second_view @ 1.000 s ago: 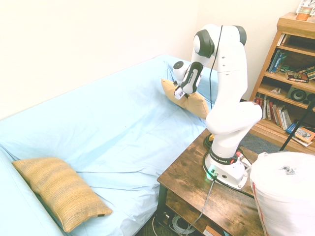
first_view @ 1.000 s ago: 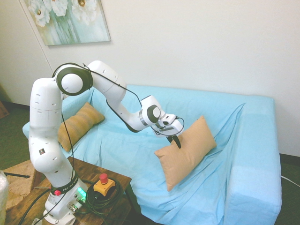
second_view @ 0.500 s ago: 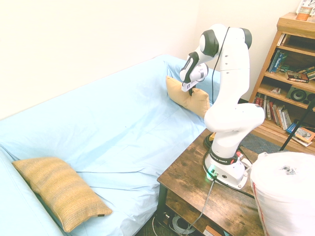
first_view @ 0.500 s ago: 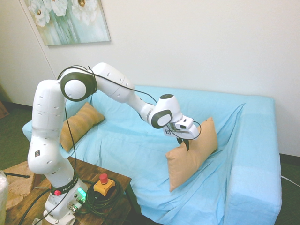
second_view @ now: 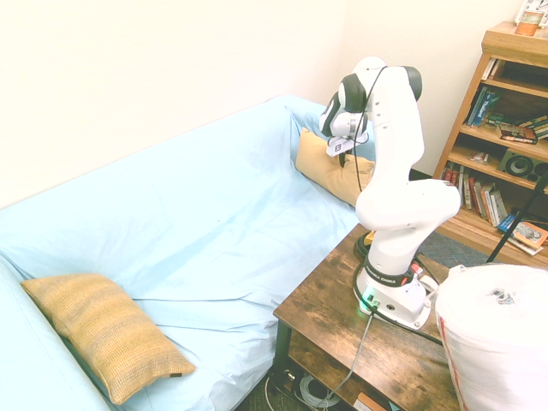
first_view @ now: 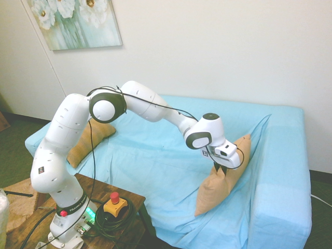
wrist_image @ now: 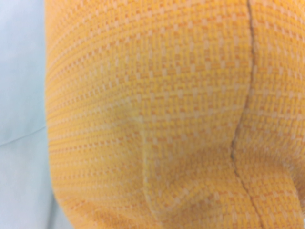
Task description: Move the pillow to side
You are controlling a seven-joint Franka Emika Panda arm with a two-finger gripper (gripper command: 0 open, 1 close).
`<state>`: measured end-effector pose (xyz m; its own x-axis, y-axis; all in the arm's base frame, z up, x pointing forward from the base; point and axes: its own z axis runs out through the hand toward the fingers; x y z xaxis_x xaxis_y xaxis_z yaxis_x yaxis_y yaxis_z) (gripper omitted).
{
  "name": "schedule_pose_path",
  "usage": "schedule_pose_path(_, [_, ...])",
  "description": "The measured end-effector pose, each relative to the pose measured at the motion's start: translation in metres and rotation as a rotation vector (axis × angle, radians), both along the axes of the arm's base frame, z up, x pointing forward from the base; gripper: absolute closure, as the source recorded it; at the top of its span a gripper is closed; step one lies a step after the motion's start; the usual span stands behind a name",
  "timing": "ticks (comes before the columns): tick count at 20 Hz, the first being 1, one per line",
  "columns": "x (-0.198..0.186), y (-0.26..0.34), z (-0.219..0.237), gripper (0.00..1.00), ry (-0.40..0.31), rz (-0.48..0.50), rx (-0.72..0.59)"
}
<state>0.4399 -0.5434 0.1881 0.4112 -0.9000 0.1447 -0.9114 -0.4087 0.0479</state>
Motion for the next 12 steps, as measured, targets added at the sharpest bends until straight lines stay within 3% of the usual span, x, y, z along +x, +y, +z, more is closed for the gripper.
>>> schedule_pose_path(8, [0.006,-0.031,0.016,1.00,-0.036,-0.037,-0.011])
schedule_pose_path(9, [0.005,-0.033,0.017,0.00,-0.040,-0.042,-0.013])
schedule_pose_path(12, [0.003,-0.042,0.020,0.00,-0.047,-0.077,-0.018])
